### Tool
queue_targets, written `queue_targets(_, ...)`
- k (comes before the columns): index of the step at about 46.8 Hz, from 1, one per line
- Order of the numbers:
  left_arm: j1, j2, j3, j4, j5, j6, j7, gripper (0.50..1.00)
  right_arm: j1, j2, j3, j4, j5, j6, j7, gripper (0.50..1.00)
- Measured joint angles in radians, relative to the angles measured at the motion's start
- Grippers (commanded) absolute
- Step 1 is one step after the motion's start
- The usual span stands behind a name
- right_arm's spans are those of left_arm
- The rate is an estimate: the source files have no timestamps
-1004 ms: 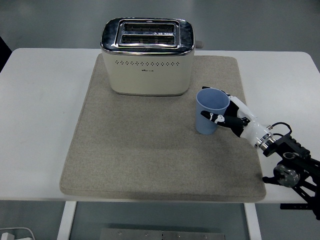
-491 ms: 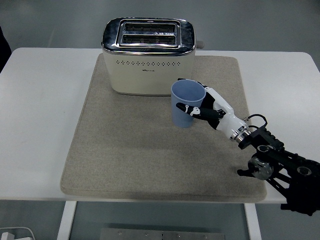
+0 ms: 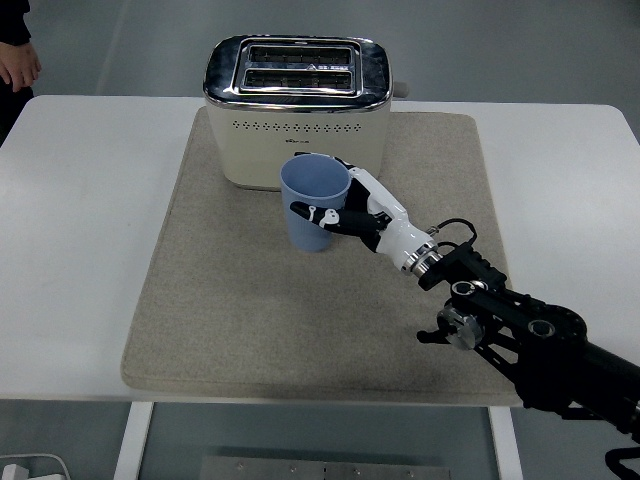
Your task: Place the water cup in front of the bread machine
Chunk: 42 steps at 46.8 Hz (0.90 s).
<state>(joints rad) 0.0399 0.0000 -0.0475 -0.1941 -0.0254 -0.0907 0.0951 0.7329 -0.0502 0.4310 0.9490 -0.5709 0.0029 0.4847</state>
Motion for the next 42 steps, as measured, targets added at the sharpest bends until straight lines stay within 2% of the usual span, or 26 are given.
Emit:
queue_targets(10, 0.0, 0.0, 0.0, -0.001, -0.001, 0.0, 0.0, 1.0, 0.039, 0.048, -0.027, -0.066, 0.0, 0.0, 0.0, 0.652)
queue_targets(30, -0.002, 0.0, 0.0, -0.002, -0.001, -0.002, 0.0, 1.0, 0.068, 0.05, -0.031, -0.154, 0.0, -0.001, 0.0, 0.656)
queue_targets(37, -0.001, 0.0, 0.0, -0.002, 0.0, -0.003, -0.001, 1.0, 0.068, 0.05, -0.031, -0.157, -0.002, -0.004, 0.0, 0.68)
queue_targets(42, -0.002, 0.0, 0.0, -0.002, 0.0, -0.003, -0.001, 1.0, 0.062, 0.05, -0.028, -0.158, -0.002, -0.028, 0.001, 0.695)
